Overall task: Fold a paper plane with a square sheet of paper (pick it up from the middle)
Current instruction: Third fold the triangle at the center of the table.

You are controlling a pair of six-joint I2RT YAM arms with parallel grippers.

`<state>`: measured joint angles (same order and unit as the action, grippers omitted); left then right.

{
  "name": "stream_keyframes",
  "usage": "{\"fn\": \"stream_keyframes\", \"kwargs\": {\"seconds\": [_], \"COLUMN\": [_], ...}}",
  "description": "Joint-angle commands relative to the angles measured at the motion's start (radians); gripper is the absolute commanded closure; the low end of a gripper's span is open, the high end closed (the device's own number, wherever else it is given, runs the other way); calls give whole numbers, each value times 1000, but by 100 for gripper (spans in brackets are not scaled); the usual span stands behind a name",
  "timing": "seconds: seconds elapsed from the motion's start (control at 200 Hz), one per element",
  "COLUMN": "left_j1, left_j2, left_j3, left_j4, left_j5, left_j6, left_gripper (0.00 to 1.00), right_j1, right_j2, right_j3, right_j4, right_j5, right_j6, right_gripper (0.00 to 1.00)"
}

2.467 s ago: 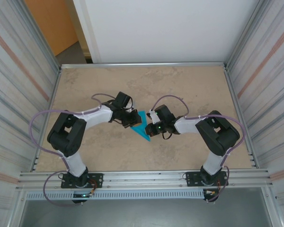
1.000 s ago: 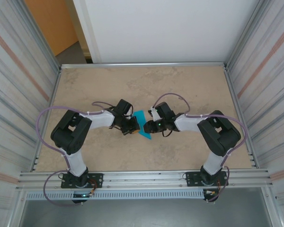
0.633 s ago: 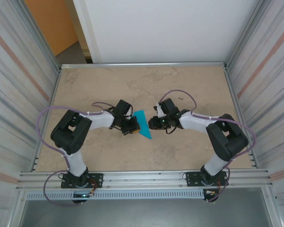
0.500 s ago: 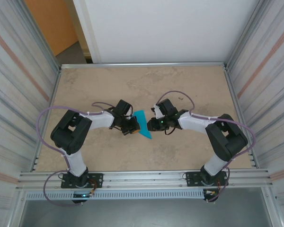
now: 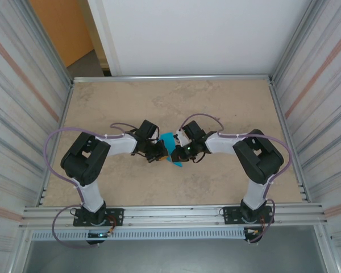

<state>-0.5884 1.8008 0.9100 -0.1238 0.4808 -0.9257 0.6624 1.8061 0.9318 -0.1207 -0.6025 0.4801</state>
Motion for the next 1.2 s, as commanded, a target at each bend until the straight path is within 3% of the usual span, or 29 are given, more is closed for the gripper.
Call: {"fn": "stream_keyframes", "kwargs": {"seconds": [0.0,0.286,0.727,1.193], "left_j1": [6,6,-9,11], "left_j2": [44,-10,-39,-46], "left_j3": [-32,7,-41,-134], "left_j4": [-91,-90,128,138], "left_j5": [-79,-58,22,-95], "left_j6": [-9,29,58,97], "left_gripper": [93,92,89,90], "right_j1": [3,-8,-10,-1], "right_j2": [26,55,93,128], "right_j3": [22,8,6,-7], "right_j4": [-5,-19,-23,-71], "right_j5": [-27,9,3,64], "right_j6": [-40,-53,-53,-23], "right_gripper": [90,91,92,92]}}
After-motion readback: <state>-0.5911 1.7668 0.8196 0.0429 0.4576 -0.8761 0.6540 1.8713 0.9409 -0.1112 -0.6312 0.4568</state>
